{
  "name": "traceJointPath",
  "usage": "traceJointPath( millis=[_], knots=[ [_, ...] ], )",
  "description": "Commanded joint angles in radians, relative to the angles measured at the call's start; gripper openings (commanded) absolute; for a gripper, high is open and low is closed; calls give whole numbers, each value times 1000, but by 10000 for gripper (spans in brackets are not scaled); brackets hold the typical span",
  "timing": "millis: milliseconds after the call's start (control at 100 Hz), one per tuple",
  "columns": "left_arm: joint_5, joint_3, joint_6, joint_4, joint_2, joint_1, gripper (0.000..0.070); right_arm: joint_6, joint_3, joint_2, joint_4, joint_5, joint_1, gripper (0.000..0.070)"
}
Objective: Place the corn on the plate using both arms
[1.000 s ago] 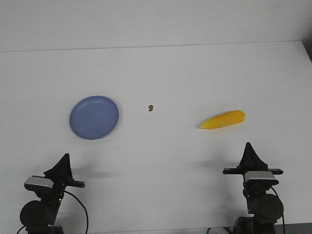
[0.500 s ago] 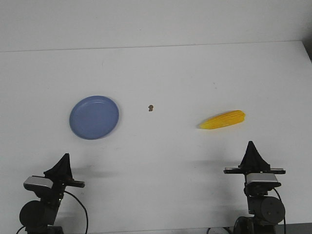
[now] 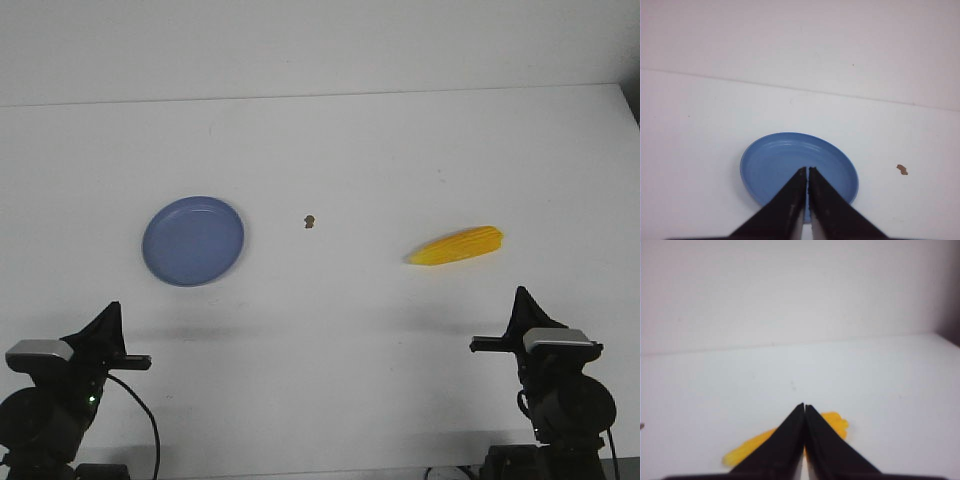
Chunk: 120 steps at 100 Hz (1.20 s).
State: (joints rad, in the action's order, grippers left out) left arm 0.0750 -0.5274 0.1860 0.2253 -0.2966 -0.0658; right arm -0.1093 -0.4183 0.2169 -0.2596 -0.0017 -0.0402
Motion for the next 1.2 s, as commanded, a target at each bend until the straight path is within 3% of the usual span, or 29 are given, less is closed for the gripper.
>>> traceJointPath(
  millis=[0,280,490,770,820,870,920,990,1050,1190],
  knots=[
    [-5,-91,-2,27,-67,1,13,17,-86,71,-58,1,0,3],
    [-3,-357,-66,254,-342,1,12,58,-354,340,-320,-6,7,3],
    [-3,-423,-69,327,-455,1,13,51,-402,415,-332,-79,17,3],
    [-4,-423,-69,318,-454,1,17,50,-402,412,-333,-77,17,23],
    [-4,-423,-67,319,-454,1,20,50,-402,412,-338,-77,17,77],
    [-4,-423,-64,320,-454,1,61,50,-402,412,-341,-77,17,179],
    [-4,-423,-64,321,-454,1,162,50,-402,412,-341,-77,17,311],
    [-5,-423,-64,320,-454,1,360,50,-402,412,-340,-77,17,490],
    [-4,-423,-64,321,-454,1,436,50,-402,412,-340,-77,17,534],
    [-4,-423,-60,319,-454,1,434,50,-402,412,-339,-77,17,534]
  ],
)
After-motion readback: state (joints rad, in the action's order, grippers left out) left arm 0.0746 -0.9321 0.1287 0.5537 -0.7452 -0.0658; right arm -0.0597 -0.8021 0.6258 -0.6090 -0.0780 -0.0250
